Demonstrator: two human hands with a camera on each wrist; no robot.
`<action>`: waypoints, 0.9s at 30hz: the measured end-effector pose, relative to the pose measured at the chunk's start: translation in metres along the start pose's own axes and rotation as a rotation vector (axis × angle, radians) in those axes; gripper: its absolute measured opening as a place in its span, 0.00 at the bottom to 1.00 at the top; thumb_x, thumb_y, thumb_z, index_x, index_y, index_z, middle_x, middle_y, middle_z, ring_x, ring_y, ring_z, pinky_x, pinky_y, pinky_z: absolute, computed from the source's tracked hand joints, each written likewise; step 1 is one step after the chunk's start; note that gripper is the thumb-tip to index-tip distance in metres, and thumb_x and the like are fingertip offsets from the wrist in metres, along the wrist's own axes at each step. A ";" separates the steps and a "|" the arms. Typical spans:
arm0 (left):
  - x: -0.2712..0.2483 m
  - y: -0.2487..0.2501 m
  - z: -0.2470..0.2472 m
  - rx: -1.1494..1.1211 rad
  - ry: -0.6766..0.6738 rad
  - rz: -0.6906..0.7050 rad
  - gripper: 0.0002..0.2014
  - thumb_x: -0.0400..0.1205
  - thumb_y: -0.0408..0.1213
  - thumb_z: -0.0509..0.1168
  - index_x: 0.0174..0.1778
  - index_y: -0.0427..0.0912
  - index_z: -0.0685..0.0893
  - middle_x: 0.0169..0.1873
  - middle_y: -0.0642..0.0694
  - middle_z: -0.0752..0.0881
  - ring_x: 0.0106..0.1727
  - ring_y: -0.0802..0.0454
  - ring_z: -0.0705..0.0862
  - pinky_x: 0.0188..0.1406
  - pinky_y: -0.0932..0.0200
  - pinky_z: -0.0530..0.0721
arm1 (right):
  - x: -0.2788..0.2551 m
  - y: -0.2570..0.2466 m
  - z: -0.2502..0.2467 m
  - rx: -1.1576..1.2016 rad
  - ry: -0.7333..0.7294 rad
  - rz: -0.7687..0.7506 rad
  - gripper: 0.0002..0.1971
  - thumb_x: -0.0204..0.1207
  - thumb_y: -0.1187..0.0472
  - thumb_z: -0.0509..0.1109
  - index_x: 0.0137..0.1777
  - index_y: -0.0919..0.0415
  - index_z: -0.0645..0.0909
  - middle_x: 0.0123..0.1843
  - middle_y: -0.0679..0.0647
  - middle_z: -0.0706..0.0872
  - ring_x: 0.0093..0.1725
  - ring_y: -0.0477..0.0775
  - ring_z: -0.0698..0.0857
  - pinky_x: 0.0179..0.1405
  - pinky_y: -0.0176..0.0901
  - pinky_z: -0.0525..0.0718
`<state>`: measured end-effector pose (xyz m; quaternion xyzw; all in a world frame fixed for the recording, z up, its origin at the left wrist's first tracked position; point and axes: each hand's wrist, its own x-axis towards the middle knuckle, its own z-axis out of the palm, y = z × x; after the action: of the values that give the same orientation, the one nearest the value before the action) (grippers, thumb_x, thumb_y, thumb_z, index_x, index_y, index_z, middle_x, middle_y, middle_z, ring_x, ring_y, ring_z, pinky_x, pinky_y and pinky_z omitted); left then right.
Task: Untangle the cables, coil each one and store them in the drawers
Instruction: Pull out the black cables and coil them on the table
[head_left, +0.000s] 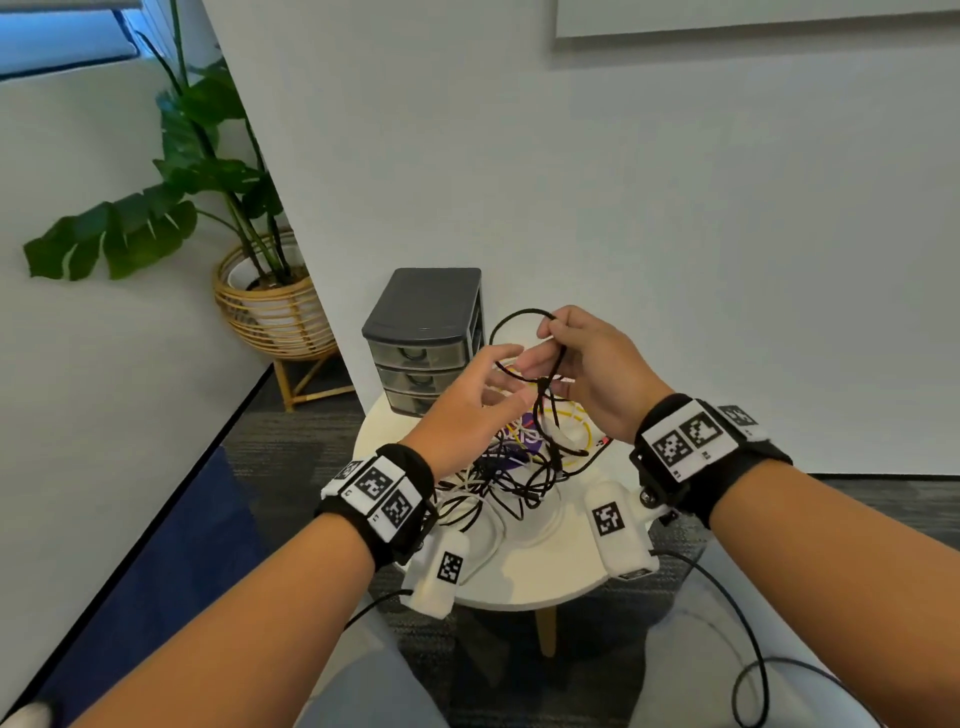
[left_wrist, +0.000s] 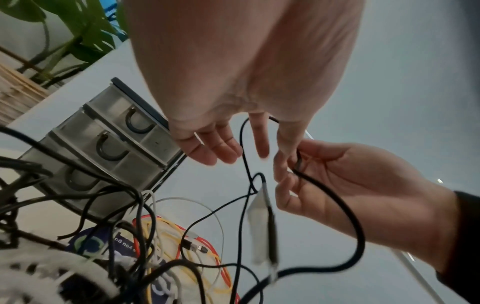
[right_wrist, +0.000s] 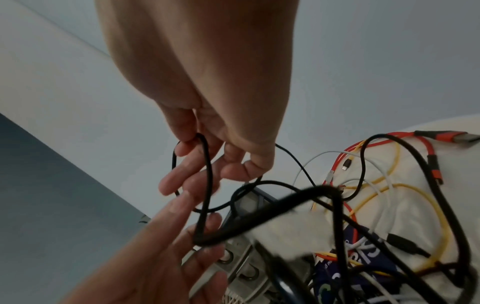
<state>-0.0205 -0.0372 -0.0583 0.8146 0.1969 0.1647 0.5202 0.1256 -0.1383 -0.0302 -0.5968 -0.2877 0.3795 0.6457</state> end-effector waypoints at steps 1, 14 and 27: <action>0.002 -0.001 0.000 0.049 0.037 0.003 0.18 0.88 0.46 0.66 0.75 0.60 0.75 0.61 0.49 0.81 0.57 0.56 0.86 0.59 0.60 0.84 | -0.001 -0.001 0.000 0.013 -0.037 0.004 0.13 0.91 0.58 0.54 0.47 0.54 0.77 0.45 0.61 0.92 0.45 0.55 0.88 0.48 0.52 0.77; 0.002 0.001 -0.011 -0.126 0.207 0.006 0.08 0.87 0.35 0.67 0.62 0.47 0.85 0.57 0.46 0.90 0.58 0.56 0.89 0.59 0.61 0.85 | -0.001 0.002 -0.014 0.109 0.007 0.020 0.14 0.92 0.59 0.54 0.46 0.55 0.77 0.35 0.54 0.84 0.33 0.51 0.82 0.37 0.45 0.75; -0.006 0.029 -0.034 -0.237 0.130 0.102 0.15 0.88 0.23 0.61 0.63 0.44 0.85 0.55 0.40 0.89 0.33 0.54 0.80 0.33 0.59 0.81 | 0.005 0.023 -0.028 -0.053 0.124 0.047 0.13 0.92 0.59 0.55 0.49 0.57 0.79 0.30 0.50 0.74 0.30 0.49 0.72 0.33 0.40 0.74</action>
<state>-0.0371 -0.0246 -0.0190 0.7439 0.1679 0.2655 0.5898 0.1479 -0.1500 -0.0572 -0.6427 -0.2430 0.3490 0.6373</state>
